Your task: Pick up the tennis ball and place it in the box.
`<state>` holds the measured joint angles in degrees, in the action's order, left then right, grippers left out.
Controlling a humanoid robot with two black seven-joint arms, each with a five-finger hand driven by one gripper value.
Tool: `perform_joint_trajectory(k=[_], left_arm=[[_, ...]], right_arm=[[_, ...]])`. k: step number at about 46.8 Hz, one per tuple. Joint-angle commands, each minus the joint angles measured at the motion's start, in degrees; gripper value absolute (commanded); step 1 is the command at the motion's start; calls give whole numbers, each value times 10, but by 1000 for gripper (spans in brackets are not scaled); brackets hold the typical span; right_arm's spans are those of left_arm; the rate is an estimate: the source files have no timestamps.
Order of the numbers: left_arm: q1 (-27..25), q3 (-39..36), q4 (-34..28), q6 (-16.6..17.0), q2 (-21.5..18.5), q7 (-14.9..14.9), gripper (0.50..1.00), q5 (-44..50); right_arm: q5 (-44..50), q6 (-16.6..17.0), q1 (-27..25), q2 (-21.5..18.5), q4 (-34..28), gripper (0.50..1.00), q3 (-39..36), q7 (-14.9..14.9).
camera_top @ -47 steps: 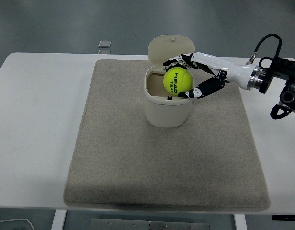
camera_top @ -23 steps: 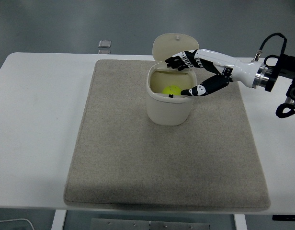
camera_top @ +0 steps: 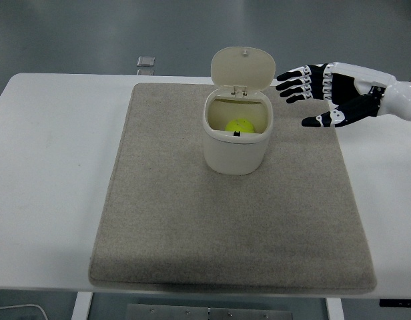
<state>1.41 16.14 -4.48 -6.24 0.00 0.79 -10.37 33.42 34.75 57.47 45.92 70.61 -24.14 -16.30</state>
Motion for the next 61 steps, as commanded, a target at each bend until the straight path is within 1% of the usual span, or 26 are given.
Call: perform_joint_trajectory(k=[1,4,8,15,18,21,25,31,38,41,44,61], left_arm=[[0,0,-1,0,0,0,992,0],[0,-1,0,0,0,0,992,0],[0,-1,0,0,0,0,992,0],[0,0,0,0,0,0,992,0],[0,-1,0,0,0,0,992,0],[0,-1,0,0,0,0,992,0],[0,-1,0,0,0,0,992,0],[0,-1,0,0,0,0,992,0],[0,-1,-1,0,0,0,992,0],[0,-1,0,0,0,0,992,0],[0,-1,0,0,0,0,992,0],[0,-1,0,0,0,0,992,0]], right_arm=[[-25,3,-16,15,-7,856,1,5],[-32,2,-26,17,-17,856,-2,5],[-59,-2,-38,19,-46,856,-4,5],[-133,-11,-44,-1,-102,856,-4,5],[-158,-35,-45,-18,-116,854,-4,6],[-179,-70,-47,-36,-125,854,-1,9],[-208,-102,-56,-62,-139,854,-4,38],[-270,-123,-62,-106,-182,854,-6,76],[-356,-151,-62,-140,-238,854,-6,99],[-388,-165,-62,-151,-248,856,-6,108],[-407,-178,-62,-156,-249,856,-6,109],[-488,-183,-67,-174,-249,854,-6,109]])
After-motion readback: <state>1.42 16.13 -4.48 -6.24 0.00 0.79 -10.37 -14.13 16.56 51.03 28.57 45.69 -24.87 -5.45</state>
